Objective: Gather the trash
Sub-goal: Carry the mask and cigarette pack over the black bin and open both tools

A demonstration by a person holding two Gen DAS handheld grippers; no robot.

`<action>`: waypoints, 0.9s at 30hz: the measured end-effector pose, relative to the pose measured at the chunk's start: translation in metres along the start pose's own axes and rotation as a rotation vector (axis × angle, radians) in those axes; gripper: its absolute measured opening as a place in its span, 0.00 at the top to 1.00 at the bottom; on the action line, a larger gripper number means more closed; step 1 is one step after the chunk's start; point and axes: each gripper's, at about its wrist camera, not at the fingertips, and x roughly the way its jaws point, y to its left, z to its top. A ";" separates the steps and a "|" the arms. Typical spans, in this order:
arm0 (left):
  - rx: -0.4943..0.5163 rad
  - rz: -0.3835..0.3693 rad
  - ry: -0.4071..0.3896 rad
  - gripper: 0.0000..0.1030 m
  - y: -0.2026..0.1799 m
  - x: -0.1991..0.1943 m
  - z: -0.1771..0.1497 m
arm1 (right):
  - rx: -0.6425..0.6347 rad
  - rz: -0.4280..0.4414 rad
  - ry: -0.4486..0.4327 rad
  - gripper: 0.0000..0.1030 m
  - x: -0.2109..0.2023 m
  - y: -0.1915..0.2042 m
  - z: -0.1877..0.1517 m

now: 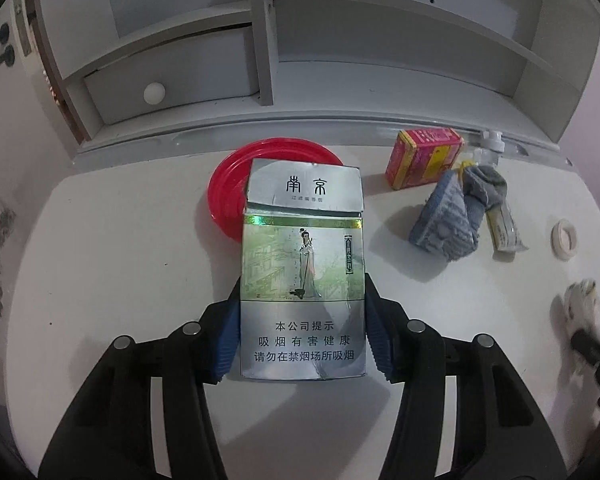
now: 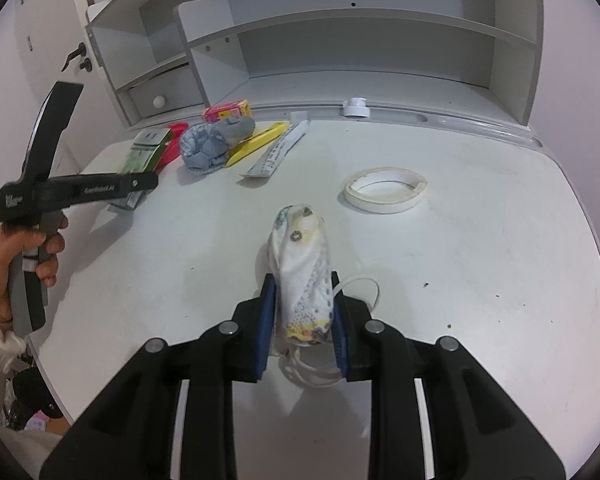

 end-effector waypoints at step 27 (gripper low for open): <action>0.653 -0.739 -0.136 0.49 -0.298 -0.153 -0.073 | 0.452 -0.311 -0.284 0.75 -0.232 -0.169 -0.110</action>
